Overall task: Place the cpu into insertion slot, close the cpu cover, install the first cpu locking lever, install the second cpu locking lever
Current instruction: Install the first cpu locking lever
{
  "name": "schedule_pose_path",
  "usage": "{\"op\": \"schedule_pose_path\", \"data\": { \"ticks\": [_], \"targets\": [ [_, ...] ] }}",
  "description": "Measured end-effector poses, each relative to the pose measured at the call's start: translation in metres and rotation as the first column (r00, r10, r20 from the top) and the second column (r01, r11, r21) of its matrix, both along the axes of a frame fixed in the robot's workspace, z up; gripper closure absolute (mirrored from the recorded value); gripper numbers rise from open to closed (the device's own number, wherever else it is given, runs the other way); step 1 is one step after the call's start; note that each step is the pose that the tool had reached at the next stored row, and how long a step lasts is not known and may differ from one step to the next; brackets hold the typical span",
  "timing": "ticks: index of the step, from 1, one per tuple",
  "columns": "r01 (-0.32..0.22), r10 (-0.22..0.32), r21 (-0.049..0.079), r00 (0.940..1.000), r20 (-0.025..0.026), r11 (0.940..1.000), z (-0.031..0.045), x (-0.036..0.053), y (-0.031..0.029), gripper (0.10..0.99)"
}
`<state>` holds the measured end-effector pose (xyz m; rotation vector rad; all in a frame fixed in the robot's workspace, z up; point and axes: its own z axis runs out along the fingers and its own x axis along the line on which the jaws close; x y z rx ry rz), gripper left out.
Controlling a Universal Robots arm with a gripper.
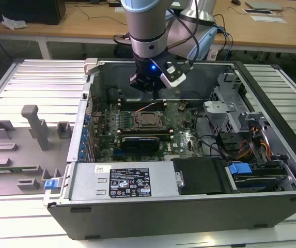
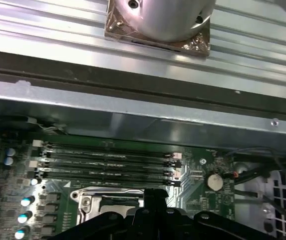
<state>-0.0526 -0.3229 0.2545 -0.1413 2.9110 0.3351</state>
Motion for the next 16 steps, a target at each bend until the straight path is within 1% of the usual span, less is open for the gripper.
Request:
{"op": "schedule_pose_path", "data": {
  "ticks": [1,4,6,8,10,12,14,16],
  "targets": [
    [0.000,0.000,0.000,1.0000,0.0009,1.0000,0.0000,-0.0001,0.0001,0.980],
    [0.002,-0.002,-0.004,1.0000,0.0010,1.0000,-0.0007,-0.0013,0.0001,0.980],
    [0.012,-0.012,-0.016,0.9999,0.0011,0.9998,-0.0035,-0.0041,0.0001,0.980],
    [0.022,-0.022,-0.032,0.9998,0.0013,0.9992,-0.0084,-0.0076,0.0005,0.980],
    [0.026,-0.026,-0.043,0.9997,0.0017,0.9987,-0.0125,-0.0089,0.0013,0.980],
    [0.027,-0.027,-0.052,0.9996,0.0018,0.9983,-0.0152,-0.0092,0.0016,0.980],
    [0.028,-0.028,-0.062,0.9996,0.0012,0.9977,-0.0196,-0.0093,0.0023,0.980],
    [0.028,-0.028,-0.067,0.9996,0.0008,0.9973,-0.0218,-0.0095,0.0030,0.980]
  ]
}}
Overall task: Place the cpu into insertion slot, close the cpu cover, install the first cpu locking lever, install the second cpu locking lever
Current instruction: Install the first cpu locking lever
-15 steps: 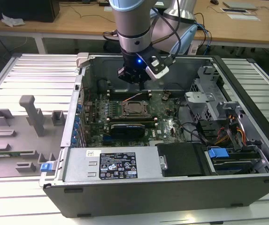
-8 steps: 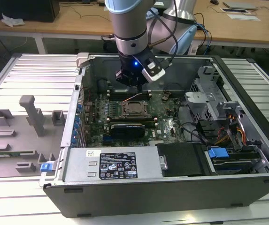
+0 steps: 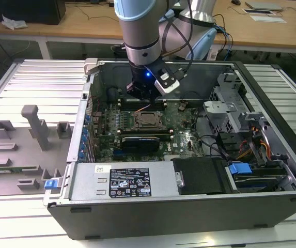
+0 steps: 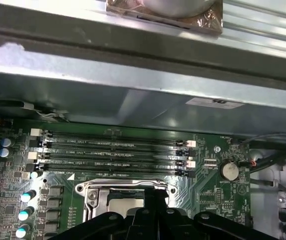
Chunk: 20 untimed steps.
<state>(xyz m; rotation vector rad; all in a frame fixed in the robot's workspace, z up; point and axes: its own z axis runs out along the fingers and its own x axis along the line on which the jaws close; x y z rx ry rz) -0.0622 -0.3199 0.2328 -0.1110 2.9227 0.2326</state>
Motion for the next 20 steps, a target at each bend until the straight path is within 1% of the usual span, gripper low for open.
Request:
{"op": "schedule_pose_path", "data": {
  "ticks": [4,13,15,16,17,20],
  "targets": [
    [0.000,0.000,-0.001,1.0000,0.0000,1.0000,-0.0025,-0.0017,0.0028,0.980],
    [0.003,-0.003,-0.001,1.0000,-0.0005,1.0000,-0.0068,-0.0021,0.0186,0.980],
    [0.021,-0.021,-0.001,0.9998,-0.0009,0.9998,-0.0105,-0.0021,0.0198,0.980],
    [0.043,-0.043,-0.001,0.9991,-0.0008,0.9991,-0.0125,-0.0021,0.0198,0.980],
    [0.076,-0.076,-0.001,0.9971,-0.0008,0.9971,-0.0146,-0.0021,0.0198,0.980],
    [0.114,-0.114,-0.001,0.9934,-0.0009,0.9934,-0.0172,-0.0026,0.0205,0.980]
  ]
}}
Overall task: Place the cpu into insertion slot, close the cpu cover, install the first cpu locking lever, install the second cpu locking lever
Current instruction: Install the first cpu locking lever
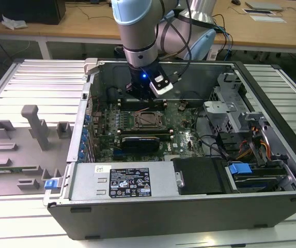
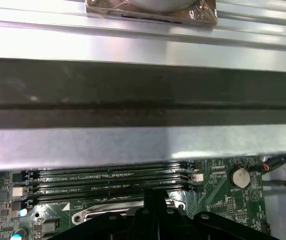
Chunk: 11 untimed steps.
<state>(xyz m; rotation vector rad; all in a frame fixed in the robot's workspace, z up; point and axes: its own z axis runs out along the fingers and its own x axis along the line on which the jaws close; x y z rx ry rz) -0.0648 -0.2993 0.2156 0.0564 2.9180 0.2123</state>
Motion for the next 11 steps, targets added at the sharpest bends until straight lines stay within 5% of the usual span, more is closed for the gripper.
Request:
{"op": "schedule_pose_path", "data": {
  "ticks": [11],
  "targets": [
    [0.065,-0.065,0.000,0.9979,0.0001,0.9979,-0.0057,-0.0015,0.0079,0.980]
  ]
}}
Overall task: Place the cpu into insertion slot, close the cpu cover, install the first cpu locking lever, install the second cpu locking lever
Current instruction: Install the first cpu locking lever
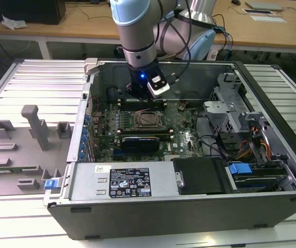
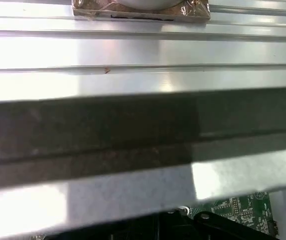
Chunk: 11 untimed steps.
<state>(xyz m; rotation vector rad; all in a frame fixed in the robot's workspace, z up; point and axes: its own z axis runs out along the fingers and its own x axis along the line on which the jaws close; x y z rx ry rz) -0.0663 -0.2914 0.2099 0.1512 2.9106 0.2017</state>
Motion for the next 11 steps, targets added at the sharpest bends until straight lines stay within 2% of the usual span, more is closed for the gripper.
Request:
{"op": "schedule_pose_path", "data": {
  "ticks": [11],
  "targets": [
    [0.045,-0.045,-0.001,0.9990,-0.0003,0.9990,-0.0107,0.0000,0.0003,0.980]
  ]
}}
